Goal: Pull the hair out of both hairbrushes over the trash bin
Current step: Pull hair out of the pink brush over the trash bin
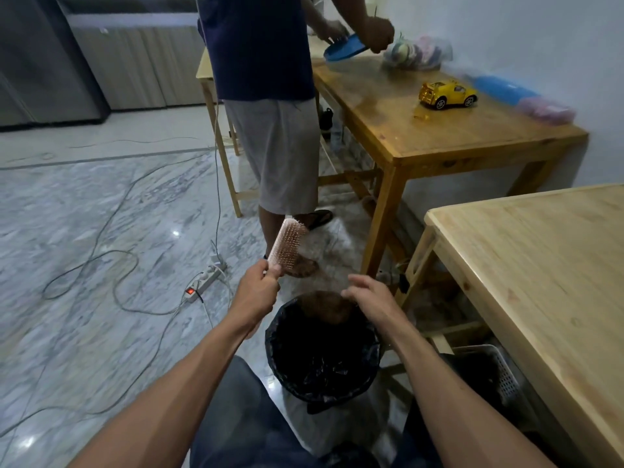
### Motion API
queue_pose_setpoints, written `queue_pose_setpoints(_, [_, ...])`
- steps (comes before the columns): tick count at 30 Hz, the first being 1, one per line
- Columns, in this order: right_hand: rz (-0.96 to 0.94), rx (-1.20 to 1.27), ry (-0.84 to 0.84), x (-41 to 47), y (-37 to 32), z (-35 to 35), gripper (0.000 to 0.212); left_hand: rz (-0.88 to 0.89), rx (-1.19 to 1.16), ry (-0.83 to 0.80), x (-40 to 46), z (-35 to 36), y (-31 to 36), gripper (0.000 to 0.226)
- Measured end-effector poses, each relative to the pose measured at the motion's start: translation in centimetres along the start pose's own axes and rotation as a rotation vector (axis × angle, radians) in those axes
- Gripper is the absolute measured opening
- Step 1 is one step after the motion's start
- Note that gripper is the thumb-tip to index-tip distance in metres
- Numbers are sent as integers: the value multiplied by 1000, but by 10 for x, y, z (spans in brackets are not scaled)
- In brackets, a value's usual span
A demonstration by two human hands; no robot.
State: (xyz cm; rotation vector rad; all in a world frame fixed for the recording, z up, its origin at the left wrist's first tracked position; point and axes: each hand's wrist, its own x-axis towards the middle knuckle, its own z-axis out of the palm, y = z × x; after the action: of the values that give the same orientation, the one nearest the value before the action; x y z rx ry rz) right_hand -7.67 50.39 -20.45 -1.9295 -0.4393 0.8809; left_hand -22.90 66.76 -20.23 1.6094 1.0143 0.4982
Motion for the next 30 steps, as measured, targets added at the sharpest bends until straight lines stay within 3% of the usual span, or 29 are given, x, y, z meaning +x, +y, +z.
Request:
queue_pose_setpoints(5, [-162, 87, -73, -3, -33, 12, 66, 58, 49, -57, -6, 16, 0, 27])
queue_pose_setpoints(10, [-181, 38, -28, -1, -26, 16, 18, 90, 78, -85, -8, 16, 8, 26])
queue_pose_setpoints(14, [-88, -100, 80, 3, -4, 8, 17, 33, 22, -58, -4, 9, 8, 25])
queue_pose_setpoints(18, [-9, -270, 48, 4, 6, 2, 15, 46, 116, -121, -5, 13, 2, 24])
queue_pose_setpoints(19, [1, -255, 6, 3, 3, 1, 20, 72, 165, -147, -6, 15, 0, 22])
queue_pose_setpoints(22, [-8, 40, -128, 5, -7, 0, 66, 124, 241, -167, -9, 22, -1, 20])
queue_pose_setpoints(23, [-47, 124, -166, 5, -10, 0, 66, 138, 265, -162, -10, 24, 0, 20])
queue_pose_setpoints(25, [-126, 147, -211, 3, -15, 0, 40, 159, 289, -152, -12, 27, 3, 21])
queue_pose_setpoints(27, [-168, 75, -149, 1, -17, 2, 19, 137, 240, -148, -12, 27, 5, 22])
queue_pose_setpoints(30, [-184, 73, -29, 5, -8, 4, 12, 64, 169, -141, -11, 21, 8, 24])
